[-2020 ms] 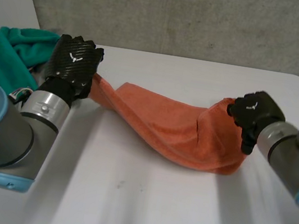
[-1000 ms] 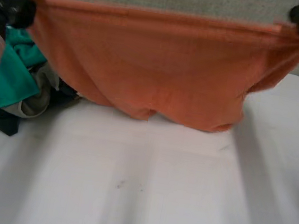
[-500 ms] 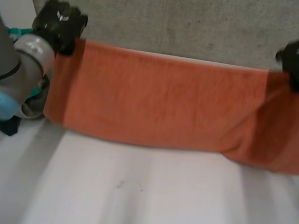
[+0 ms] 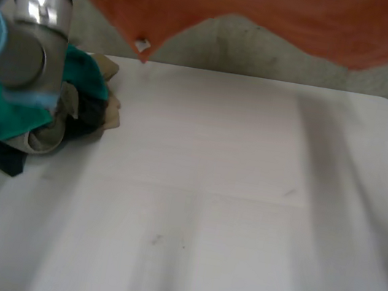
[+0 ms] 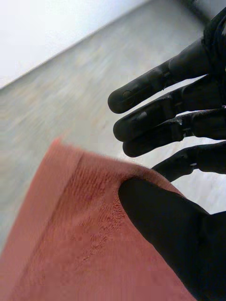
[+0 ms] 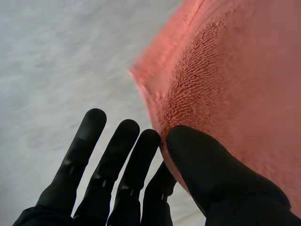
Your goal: Fold the laundry.
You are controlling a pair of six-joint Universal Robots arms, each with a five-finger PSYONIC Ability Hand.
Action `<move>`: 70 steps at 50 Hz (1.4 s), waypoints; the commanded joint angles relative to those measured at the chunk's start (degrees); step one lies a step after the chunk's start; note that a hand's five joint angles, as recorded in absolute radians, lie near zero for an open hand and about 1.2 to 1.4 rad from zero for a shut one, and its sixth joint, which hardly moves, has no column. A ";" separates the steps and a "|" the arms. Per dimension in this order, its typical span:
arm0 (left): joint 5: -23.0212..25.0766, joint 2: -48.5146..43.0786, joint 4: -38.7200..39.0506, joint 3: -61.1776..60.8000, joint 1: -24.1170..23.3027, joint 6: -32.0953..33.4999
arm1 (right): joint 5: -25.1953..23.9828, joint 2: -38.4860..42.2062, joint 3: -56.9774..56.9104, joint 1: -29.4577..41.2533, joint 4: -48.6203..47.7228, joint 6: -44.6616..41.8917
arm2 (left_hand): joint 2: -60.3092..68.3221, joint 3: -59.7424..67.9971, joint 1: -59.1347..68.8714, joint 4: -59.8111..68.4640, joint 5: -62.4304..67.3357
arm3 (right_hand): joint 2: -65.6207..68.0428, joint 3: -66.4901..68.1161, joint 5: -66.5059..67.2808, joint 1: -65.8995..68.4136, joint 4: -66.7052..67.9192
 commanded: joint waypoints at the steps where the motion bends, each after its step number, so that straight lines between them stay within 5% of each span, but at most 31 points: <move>1: 4.13 -0.79 -2.20 -15.23 -0.58 0.02 | -4.69 1.27 10.80 -0.90 8.74 -0.31 | 11.30 11.55 14.85 11.18 13.14 | 12.71 11.80 11.32 15.55 11.38; 10: 5.72 -4.13 -9.14 -24.20 -1.28 3.97 | -4.61 7.42 15.73 -3.26 20.49 -5.31 | 11.30 11.55 14.85 11.18 13.14 | 12.71 11.80 11.32 15.55 11.38; 15: 5.37 2.36 -22.92 -31.05 -1.81 10.64 | -4.87 6.64 20.03 -5.29 29.82 -8.91 | 11.30 11.55 14.85 11.18 13.14 | 12.71 11.80 11.32 15.55 11.38; 22: 2.03 19.21 -47.68 -40.45 -1.37 19.08 | -4.87 -7.40 31.53 -9.85 44.84 -21.72 | 11.30 11.55 14.85 11.18 13.14 | 12.71 11.80 11.32 15.55 11.38; 27: 1.58 25.57 -58.54 -41.88 -1.20 20.50 | -5.57 -13.22 34.80 -11.80 46.11 -27.03 | 11.30 11.55 14.85 11.18 13.14 | 12.71 11.80 11.32 15.55 11.38; 39: 0.71 20.40 -44.40 -38.28 -2.16 18.92 | -9.26 -9.19 35.60 -16.09 38.72 -5.78 | 11.30 11.55 14.85 11.18 13.14 | 6.78 5.87 5.39 9.62 5.45; 46: 0.62 18.37 -43.69 -36.69 -2.69 18.83 | -9.53 -8.66 34.46 -21.10 40.73 -4.35 | 11.30 11.55 14.85 11.18 13.14 | -14.29 -15.20 -15.68 -11.45 -15.62; 50: 0.62 18.02 -43.78 -36.34 -2.69 18.83 | -10.23 -7.18 32.97 -23.39 44.94 -4.53 | 11.30 11.55 14.85 11.18 13.14 | -14.65 -15.55 -16.04 -11.80 -15.97; 61: 0.71 18.28 -43.69 -36.25 -2.69 14.61 | -14.36 -1.89 32.43 -23.75 50.23 -3.74 | 11.30 11.55 14.85 11.18 13.14 | -9.44 -10.35 -10.83 -6.60 -10.77; 65: 0.62 18.54 -43.78 -36.16 -2.69 14.35 | -15.15 -1.98 32.87 -23.75 48.48 -3.47 | 11.30 11.55 14.85 11.18 13.14 | 10.35 9.44 8.96 13.19 9.02; 70: 0.53 18.89 -44.04 -35.99 -2.34 14.35 | -14.89 -2.50 32.87 -23.84 47.59 -4.53 | 11.30 11.55 14.85 11.18 13.14 | 12.71 11.80 11.32 15.55 11.38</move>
